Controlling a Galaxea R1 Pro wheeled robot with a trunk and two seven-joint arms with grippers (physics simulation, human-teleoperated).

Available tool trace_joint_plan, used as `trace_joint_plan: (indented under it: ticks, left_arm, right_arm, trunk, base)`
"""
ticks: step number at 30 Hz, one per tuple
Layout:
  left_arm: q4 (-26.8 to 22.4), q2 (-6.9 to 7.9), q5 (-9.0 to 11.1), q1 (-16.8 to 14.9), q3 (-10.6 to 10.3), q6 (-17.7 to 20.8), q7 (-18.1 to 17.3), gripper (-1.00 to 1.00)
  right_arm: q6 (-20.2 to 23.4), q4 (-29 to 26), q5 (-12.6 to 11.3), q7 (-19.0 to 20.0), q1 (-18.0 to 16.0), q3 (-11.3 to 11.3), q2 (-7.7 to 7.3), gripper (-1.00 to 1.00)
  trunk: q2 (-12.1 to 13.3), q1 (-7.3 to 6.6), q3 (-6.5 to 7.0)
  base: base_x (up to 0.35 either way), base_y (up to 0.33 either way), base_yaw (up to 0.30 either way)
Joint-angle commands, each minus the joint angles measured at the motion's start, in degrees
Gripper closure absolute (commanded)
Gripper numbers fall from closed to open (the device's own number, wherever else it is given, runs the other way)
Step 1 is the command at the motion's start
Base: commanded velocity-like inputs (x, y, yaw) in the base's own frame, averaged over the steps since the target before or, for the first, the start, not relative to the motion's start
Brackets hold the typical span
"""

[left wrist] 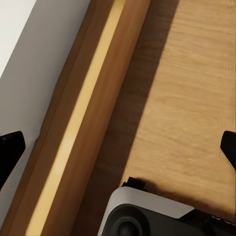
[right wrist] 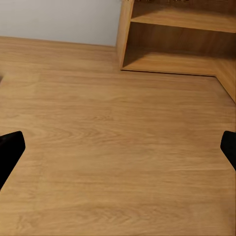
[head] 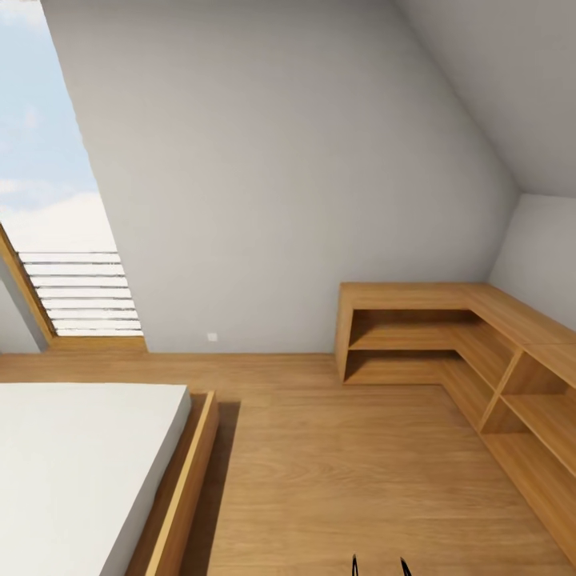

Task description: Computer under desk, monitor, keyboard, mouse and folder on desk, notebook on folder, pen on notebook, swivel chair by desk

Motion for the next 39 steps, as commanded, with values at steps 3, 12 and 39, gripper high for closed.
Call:
trace_joint_plan:
  ticks: [3,12,39]
  left_arm:
    - [-0.1,0.07,0.6,0.0,-0.3,-0.3,0.3,-1.0]
    - [-0.1,0.07,0.6,0.0,-0.3,-0.3,0.3,-1.0]
    - [-0.1,0.07,0.6,0.0,-0.3,-0.3,0.3,-1.0]
  right_arm:
    - [-0.1,0.0,-0.2,-0.3,0.0,0.5,0.02,-1.0]
    - [-0.1,0.0,-0.2,-0.3,0.0,0.5,0.02,-1.0]
    - [-0.1,0.0,-0.2,-0.3,0.0,0.5,0.02,-1.0]
  trunk:
    - [0.0,0.04,-0.07]
    - [0.0,0.04,-0.07]
    - [0.0,0.04,-0.07]
  base:
    - [0.321,0.0,0.0]
    - [0.321,0.0,0.0]
    - [0.321,0.0,-0.004]
